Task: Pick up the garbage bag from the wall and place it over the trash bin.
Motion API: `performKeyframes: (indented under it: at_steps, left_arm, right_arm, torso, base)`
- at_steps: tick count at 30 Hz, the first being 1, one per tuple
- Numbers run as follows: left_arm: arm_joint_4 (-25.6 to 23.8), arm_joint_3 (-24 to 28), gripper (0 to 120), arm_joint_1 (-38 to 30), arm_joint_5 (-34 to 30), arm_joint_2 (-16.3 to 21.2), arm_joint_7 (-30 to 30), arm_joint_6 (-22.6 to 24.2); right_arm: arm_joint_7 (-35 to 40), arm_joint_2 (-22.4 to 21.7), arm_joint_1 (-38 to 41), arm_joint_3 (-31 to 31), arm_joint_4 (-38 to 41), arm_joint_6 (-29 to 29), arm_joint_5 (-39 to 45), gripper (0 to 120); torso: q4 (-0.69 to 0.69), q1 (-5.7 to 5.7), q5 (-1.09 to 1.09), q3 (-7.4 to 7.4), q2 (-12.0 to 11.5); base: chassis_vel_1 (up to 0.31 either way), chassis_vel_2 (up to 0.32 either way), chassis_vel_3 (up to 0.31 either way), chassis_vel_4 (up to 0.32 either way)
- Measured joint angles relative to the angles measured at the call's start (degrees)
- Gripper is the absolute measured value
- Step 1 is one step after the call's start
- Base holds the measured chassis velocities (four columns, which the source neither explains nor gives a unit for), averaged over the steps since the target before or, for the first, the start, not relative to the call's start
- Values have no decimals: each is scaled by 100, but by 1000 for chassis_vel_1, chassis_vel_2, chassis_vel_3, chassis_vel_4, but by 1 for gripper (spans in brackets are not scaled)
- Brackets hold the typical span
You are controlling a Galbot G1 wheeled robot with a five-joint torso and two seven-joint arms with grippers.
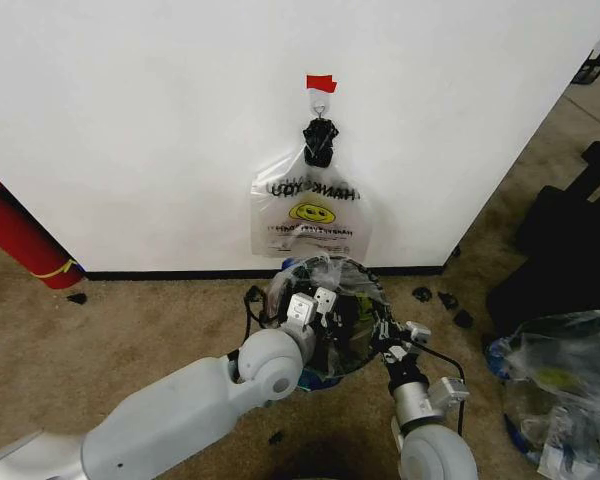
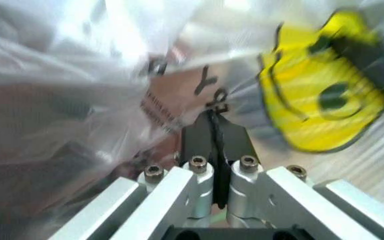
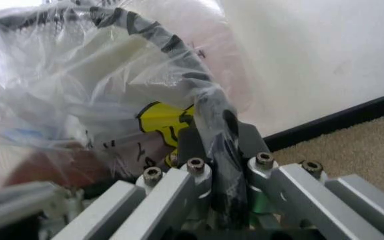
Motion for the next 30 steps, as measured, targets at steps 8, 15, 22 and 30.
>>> performKeyframes:
  at_steps: [8, 15, 22, 30]
  left_arm:
    - [31, -5, 0, 109, 112, 63, 45, 59]
    - [348, 115, 0, 177, 377, -182, 138, 60]
    - [439, 179, 0, 5, 517, -276, 173, 26]
    - [346, 148, 0, -9, 758, -418, -124, 1]
  right_arm:
    - [0, 82, -5, -57, -52, 1, -282, 1]
    - [279, 118, -57, -62, -1, 44, -354, 1]
    - [215, 46, -74, -22, -5, 44, -347, 1]
    - [231, 76, -5, -32, -97, 44, -349, 1]
  torso:
    - [1, 0, 0, 0, 0]
    - [-4, 0, 0, 0, 0]
    - [2, 0, 1, 0, 0]
    - [2, 0, -1, 0, 0]
  base:
    - [0, 0, 0, 0]
    - [0, 0, 0, 0]
    - [0, 0, 0, 0]
    - [0, 0, 0, 0]
